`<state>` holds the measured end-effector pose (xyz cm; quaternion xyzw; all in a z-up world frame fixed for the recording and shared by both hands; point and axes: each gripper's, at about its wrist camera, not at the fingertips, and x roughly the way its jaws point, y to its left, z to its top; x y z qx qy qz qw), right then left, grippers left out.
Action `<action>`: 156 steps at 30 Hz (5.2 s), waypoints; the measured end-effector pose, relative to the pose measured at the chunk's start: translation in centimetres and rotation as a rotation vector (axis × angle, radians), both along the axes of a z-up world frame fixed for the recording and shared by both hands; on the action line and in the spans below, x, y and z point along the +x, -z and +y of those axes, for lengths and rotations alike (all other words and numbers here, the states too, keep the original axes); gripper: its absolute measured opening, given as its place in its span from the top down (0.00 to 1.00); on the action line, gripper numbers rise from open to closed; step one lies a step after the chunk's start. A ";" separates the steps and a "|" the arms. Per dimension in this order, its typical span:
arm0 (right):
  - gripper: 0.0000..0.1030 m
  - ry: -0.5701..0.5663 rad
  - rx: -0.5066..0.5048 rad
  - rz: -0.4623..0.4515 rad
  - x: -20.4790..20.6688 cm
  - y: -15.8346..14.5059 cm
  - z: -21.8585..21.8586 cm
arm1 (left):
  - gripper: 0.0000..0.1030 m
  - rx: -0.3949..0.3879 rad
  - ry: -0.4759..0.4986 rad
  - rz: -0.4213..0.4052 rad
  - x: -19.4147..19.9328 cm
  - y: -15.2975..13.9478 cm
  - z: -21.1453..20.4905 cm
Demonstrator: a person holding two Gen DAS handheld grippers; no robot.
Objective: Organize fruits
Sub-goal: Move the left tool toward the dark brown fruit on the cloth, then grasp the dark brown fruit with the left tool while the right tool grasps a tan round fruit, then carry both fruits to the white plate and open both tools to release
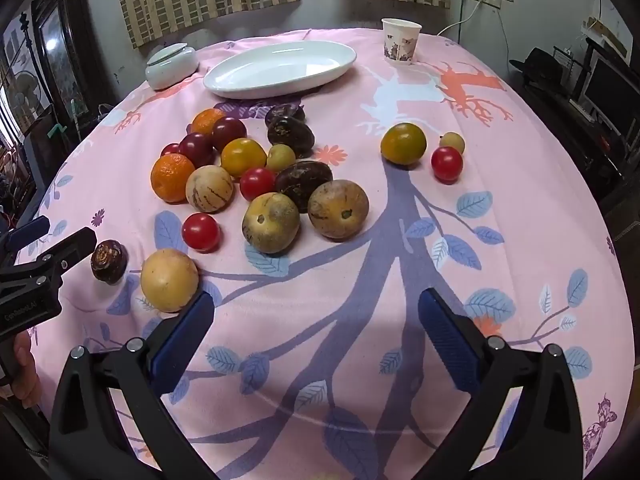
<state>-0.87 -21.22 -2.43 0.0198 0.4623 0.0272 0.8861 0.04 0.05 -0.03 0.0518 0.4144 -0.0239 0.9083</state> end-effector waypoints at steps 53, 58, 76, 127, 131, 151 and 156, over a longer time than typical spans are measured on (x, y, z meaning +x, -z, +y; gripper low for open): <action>0.01 -0.011 0.024 0.016 -0.9 0.6 0.4 | 0.02 0.010 -0.014 0.063 -0.6 0.8 0.5; 0.01 -0.012 0.028 0.019 -0.9 0.7 0.4 | 0.02 0.011 -0.021 0.067 -0.5 1.1 0.8; 0.01 -0.017 0.076 0.052 -0.8 1.7 -0.2 | 0.02 0.000 -0.054 0.090 -0.1 2.4 2.3; 0.01 -0.065 0.006 -0.033 1.3 -1.0 -1.7 | 0.59 -0.125 0.069 0.063 1.0 2.4 2.4; 0.05 -0.121 -0.050 0.004 3.6 0.0 -1.4 | 0.59 -0.128 0.102 0.051 1.1 1.9 2.0; 0.63 -0.191 -0.008 0.048 8.1 2.3 -2.4 | 0.59 -0.113 0.116 0.086 3.0 2.2 1.8; 0.63 -0.184 0.024 -0.034 6.9 -1.0 -3.3 | 0.59 -0.112 0.133 0.050 3.7 0.4 1.6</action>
